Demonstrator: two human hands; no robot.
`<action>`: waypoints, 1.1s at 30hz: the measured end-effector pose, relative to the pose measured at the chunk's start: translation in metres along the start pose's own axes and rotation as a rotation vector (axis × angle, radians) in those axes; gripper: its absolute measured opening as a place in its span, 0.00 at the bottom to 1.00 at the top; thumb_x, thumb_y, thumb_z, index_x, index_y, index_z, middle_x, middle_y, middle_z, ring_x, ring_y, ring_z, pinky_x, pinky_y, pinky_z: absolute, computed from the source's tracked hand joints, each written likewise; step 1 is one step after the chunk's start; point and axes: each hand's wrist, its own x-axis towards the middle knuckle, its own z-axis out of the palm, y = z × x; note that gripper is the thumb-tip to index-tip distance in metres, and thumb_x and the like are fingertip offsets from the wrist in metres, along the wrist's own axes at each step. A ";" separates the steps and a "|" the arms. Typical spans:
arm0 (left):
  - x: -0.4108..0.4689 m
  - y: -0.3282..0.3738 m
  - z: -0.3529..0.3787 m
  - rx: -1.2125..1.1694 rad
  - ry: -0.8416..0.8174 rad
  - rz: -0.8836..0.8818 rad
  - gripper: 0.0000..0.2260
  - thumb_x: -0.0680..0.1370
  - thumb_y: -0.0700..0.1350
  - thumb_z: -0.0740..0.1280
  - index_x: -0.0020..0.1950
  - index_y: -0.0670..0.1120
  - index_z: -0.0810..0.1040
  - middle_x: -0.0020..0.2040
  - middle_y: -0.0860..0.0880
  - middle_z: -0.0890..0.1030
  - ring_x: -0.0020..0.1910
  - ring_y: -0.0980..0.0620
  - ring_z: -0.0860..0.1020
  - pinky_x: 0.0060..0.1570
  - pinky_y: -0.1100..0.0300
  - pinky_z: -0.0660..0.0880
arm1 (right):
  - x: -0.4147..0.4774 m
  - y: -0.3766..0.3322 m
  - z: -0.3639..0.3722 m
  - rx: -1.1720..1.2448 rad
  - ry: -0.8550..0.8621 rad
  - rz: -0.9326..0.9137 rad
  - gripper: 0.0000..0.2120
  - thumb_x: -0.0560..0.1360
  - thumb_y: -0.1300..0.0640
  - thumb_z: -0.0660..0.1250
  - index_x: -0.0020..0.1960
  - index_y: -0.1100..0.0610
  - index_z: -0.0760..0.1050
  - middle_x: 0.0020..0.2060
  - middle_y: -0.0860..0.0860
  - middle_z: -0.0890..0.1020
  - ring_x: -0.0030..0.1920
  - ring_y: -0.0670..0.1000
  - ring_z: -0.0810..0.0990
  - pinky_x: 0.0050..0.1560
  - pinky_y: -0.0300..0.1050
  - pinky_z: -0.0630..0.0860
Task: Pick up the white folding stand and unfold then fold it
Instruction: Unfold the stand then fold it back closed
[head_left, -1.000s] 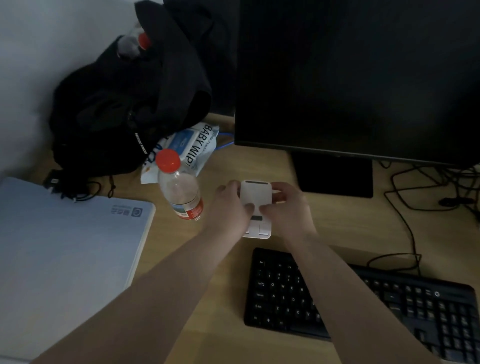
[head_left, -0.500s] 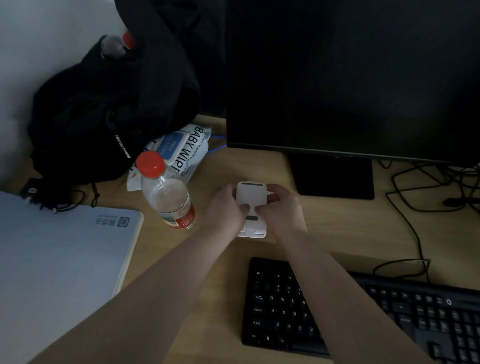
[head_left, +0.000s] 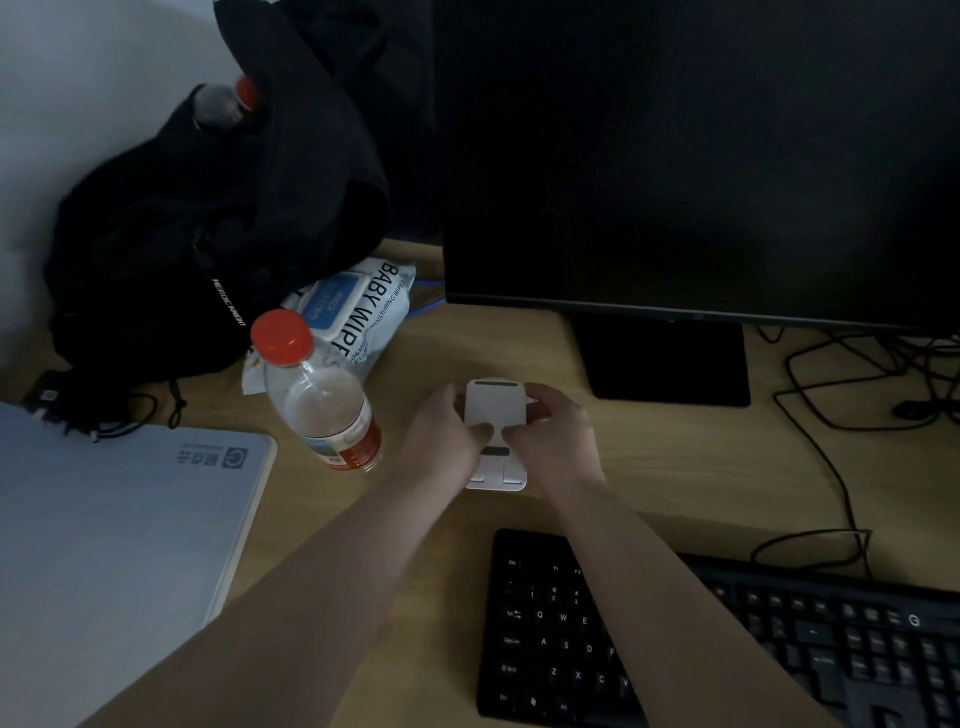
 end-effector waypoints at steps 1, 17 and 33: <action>-0.001 0.001 0.000 0.013 -0.004 0.002 0.19 0.80 0.43 0.72 0.70 0.43 0.76 0.65 0.45 0.82 0.54 0.50 0.79 0.37 0.63 0.68 | 0.000 0.000 -0.001 0.007 -0.010 -0.001 0.25 0.73 0.69 0.68 0.66 0.49 0.79 0.43 0.38 0.80 0.42 0.42 0.81 0.28 0.32 0.75; -0.052 0.019 -0.036 0.128 0.173 0.109 0.23 0.82 0.53 0.69 0.74 0.46 0.71 0.64 0.45 0.78 0.48 0.51 0.78 0.39 0.63 0.69 | -0.020 -0.005 -0.057 0.105 0.115 -0.065 0.25 0.76 0.52 0.72 0.73 0.47 0.74 0.56 0.41 0.81 0.44 0.46 0.84 0.32 0.30 0.71; -0.016 0.046 0.020 0.623 0.072 0.058 0.36 0.78 0.65 0.67 0.77 0.45 0.63 0.72 0.38 0.69 0.68 0.39 0.72 0.57 0.52 0.74 | -0.021 -0.008 -0.050 0.073 0.082 -0.047 0.24 0.76 0.58 0.69 0.71 0.47 0.75 0.56 0.43 0.81 0.50 0.47 0.83 0.40 0.35 0.73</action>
